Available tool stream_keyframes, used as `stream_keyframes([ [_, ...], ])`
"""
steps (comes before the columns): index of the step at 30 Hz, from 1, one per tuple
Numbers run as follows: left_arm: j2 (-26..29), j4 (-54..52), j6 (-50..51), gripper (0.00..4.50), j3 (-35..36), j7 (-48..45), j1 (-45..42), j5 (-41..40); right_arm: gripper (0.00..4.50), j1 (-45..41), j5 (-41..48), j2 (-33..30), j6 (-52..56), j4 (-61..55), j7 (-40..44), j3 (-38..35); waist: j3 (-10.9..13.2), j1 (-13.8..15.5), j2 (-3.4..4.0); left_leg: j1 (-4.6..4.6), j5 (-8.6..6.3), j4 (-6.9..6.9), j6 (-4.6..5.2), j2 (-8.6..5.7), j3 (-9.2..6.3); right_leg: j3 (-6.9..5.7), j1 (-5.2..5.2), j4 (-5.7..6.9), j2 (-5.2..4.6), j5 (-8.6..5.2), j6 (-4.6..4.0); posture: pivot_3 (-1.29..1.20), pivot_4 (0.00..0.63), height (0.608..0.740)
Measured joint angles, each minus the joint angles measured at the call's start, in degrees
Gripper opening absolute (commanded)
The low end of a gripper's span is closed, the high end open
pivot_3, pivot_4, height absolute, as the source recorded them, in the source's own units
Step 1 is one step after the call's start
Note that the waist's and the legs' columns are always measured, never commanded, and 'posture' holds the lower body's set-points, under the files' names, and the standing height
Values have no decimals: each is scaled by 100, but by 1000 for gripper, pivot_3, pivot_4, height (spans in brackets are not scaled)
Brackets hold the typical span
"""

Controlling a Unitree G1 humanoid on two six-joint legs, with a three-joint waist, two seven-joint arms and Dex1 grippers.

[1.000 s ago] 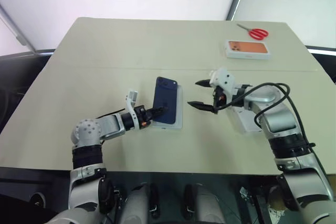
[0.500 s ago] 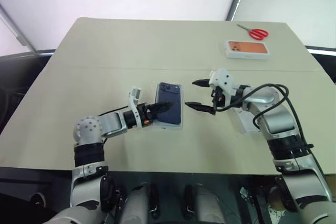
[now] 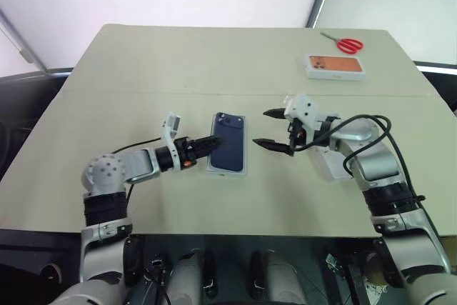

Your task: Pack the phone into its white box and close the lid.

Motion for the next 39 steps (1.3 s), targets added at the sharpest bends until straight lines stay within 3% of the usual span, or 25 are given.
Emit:
stream_keyframes([
  [8, 479, -134, -545, 3636, -386, -498, -15, 348, 4351, -165, -47, 53, -29, 135, -16, 108, 5, 11, 5, -3, 0, -2, -1, -3, -1, 0, -3, -1, -4, 0, -1, 0, 150, 738],
  [9, 532, -92, -691, 3400, -415, -524, -21, 454, 4351, -165, -78, 52, -29, 138, -30, 136, 5, 4, 6, -3, 0, -4, -1, -3, 0, 1, -5, -1, -5, 0, -1, 0, 150, 738],
  [12, 637, 7, -1058, 2270, -530, -599, -82, 781, 3464, -64, -180, 51, -31, 140, -46, 242, 6, 13, 7, -3, 0, -10, -2, -3, 0, 1, -6, -3, -5, 0, -1, 0, 150, 738],
  [16, 739, 80, -1427, 219, -1048, -637, -91, 1349, 1372, 139, -332, 46, -124, 148, -95, 422, 11, 9, 12, -4, 0, -13, -2, -9, 4, 1, -8, -4, -11, 0, -1, 0, 150, 738],
  [18, 734, 133, -1549, 0, -1227, -709, -90, 1527, 318, 139, -568, -10, -370, 217, -179, 536, 11, 4, 13, -3, 1, -15, -2, -9, 4, 1, -9, -3, -11, 0, -1, 0, 150, 738],
  [19, 739, 144, -1614, 0, -1315, -749, -82, 1624, 83, 139, -678, -38, -456, 263, -210, 579, 12, 5, 14, -4, 1, -18, -3, -9, 4, 1, -12, -3, -11, 0, -1, 0, 150, 738],
  [28, 814, 407, -1724, 0, -1692, -1151, -230, 2078, 83, 143, -1076, 9, -652, 396, -370, 837, 16, 14, 11, -1, 16, -42, -23, -11, 5, 0, -18, -3, -8, 1, -2, 0, 150, 738],
  [39, 147, 850, -2136, 0, -2210, -1349, -695, 2691, 83, 309, -1182, -101, -628, 460, -427, 758, 17, 109, 9, 4, 18, -41, -19, -27, 3, -7, -5, -5, -20, 2, 0, 0, 150, 738],
])
